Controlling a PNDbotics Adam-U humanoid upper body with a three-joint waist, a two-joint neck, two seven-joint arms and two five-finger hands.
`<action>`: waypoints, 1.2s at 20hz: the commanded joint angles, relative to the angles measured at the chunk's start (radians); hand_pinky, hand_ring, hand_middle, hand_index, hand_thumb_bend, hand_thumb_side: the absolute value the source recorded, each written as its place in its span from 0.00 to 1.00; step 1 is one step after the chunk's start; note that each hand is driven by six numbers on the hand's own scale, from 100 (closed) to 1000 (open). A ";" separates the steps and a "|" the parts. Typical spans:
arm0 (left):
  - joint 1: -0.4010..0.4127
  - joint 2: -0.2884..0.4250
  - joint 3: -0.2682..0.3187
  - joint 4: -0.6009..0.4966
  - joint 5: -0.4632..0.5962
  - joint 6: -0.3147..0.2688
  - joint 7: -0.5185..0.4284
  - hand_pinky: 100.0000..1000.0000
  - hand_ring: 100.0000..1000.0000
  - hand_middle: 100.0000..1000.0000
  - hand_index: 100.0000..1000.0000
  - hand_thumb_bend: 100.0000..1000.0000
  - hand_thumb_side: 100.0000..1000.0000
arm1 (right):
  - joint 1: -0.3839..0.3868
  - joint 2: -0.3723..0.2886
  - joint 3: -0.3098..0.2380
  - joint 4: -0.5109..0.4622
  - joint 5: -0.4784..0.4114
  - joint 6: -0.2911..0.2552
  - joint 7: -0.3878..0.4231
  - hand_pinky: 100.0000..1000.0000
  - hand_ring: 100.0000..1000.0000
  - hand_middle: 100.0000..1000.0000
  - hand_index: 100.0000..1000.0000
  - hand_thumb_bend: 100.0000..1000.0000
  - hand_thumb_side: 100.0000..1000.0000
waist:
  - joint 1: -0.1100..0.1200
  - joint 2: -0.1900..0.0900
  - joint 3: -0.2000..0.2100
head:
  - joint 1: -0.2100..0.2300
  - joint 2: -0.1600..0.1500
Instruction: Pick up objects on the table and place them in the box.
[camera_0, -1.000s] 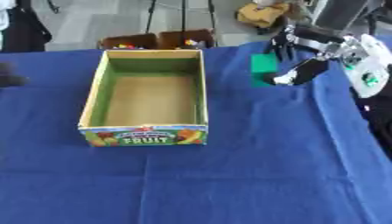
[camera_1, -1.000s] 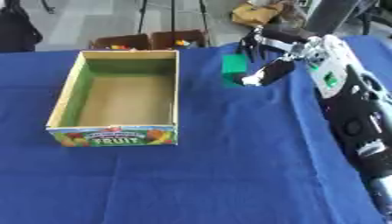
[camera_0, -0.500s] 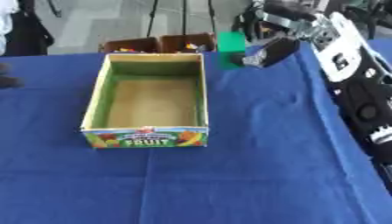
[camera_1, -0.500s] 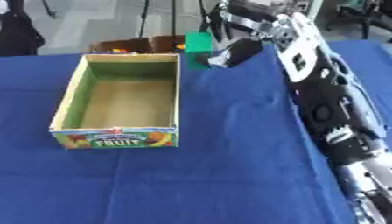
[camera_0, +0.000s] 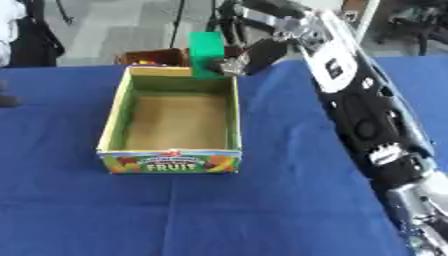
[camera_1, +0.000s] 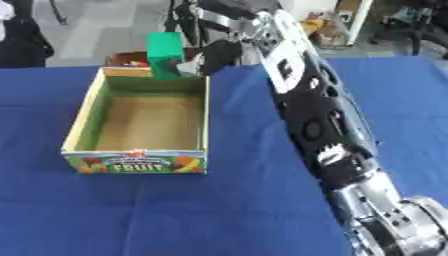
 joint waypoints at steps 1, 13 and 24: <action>-0.014 0.005 -0.003 -0.018 0.007 -0.001 -0.006 0.63 0.69 0.85 0.96 0.00 1.00 | -0.008 0.034 -0.016 -0.029 0.025 -0.034 0.078 0.30 0.43 0.28 0.39 0.12 0.48 | 0.003 -0.022 0.005 | -0.007 -0.015; -0.019 -0.004 -0.006 -0.018 0.008 -0.001 -0.016 0.63 0.69 0.85 0.96 0.00 1.00 | 0.046 0.117 -0.075 0.017 0.201 0.005 0.064 0.30 0.42 0.27 0.39 0.15 0.45 | 0.010 -0.007 0.018 | -0.016 -0.024; -0.025 -0.012 -0.007 -0.018 0.003 -0.004 -0.022 0.63 0.69 0.85 0.96 0.00 1.00 | 0.122 0.191 -0.121 0.035 0.291 0.074 0.113 0.29 0.42 0.26 0.39 0.16 0.41 | 0.013 0.010 0.028 | -0.020 -0.031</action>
